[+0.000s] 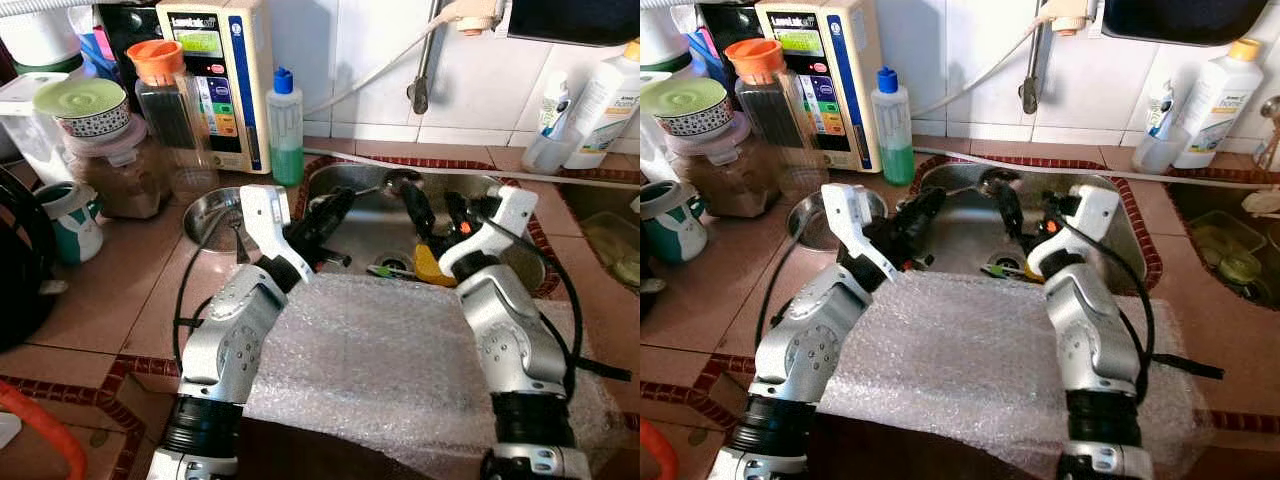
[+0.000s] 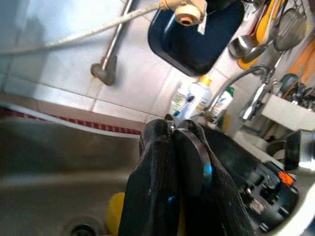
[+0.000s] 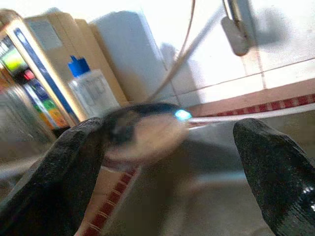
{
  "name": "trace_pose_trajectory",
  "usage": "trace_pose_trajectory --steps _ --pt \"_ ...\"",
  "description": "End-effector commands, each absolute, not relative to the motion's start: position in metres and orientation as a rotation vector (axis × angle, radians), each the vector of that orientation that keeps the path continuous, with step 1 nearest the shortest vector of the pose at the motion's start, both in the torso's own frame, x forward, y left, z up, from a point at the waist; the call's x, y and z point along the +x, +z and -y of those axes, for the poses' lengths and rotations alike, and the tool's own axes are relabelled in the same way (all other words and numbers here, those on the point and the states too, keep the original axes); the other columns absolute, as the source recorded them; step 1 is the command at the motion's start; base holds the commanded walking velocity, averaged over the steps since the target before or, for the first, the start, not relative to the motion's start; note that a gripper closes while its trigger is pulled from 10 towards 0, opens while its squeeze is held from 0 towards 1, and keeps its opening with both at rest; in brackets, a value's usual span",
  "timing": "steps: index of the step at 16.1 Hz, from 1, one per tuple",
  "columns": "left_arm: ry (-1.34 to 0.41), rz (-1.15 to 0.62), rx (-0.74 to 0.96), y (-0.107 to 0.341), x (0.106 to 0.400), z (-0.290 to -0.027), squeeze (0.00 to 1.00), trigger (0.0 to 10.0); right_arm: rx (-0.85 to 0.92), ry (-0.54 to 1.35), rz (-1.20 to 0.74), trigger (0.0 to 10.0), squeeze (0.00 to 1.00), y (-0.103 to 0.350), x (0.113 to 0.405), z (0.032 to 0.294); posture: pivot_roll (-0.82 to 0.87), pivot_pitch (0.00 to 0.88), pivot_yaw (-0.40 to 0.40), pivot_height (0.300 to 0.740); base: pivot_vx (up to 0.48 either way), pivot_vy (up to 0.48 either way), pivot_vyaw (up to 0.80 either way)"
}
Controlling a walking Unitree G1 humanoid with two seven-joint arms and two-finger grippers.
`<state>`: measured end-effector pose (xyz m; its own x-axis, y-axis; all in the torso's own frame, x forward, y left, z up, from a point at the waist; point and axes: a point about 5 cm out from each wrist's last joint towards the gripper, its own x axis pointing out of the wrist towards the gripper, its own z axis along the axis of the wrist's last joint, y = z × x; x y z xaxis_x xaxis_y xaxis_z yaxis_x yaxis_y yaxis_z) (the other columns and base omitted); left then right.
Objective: Kitchen organization
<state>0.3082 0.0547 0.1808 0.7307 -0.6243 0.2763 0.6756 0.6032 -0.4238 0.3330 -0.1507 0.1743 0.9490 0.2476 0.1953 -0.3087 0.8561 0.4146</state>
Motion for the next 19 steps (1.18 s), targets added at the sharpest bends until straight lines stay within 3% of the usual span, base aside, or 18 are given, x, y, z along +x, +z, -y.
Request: trace_pose_trajectory --steps 1,6,11,12,13,19 --pt "-0.792 0.114 -0.543 0.189 0.308 -0.05 0.0 0.0 0.501 0.317 0.137 10.0 0.0 0.177 0.336 0.146 -0.02 0.0 0.059 0.74 0.0 0.0 0.0" --pt "-0.85 0.065 -0.706 0.193 0.305 -0.045 0.0 0.0 0.694 0.301 0.142 10.0 0.0 0.182 0.346 0.144 -0.02 0.0 0.064 0.74 0.0 0.0 0.0" --pt "-0.864 0.05 -0.745 0.195 0.304 -0.045 0.0 0.0 0.89 0.277 0.135 10.0 0.0 0.182 0.352 0.147 -0.01 0.0 0.062 0.74 0.0 0.0 0.0" --pt "-0.866 0.045 -0.749 0.195 0.303 -0.044 0.0 0.0 0.931 0.277 0.134 0.4 0.0 0.182 0.352 0.146 -0.01 0.0 0.061 0.74 0.0 0.0 0.0" --pt "-0.864 0.042 -0.752 0.195 0.303 -0.045 0.0 0.0 0.938 0.276 0.13 0.0 0.0 0.181 0.352 0.146 -0.01 0.0 0.061 0.74 0.0 0.0 0.0" --pt "-0.855 0.021 -0.768 0.193 0.303 -0.046 0.0 0.0 0.995 0.282 0.106 0.0 0.0 0.175 0.35 0.141 -0.01 0.0 0.062 0.74 0.0 0.0 0.0"
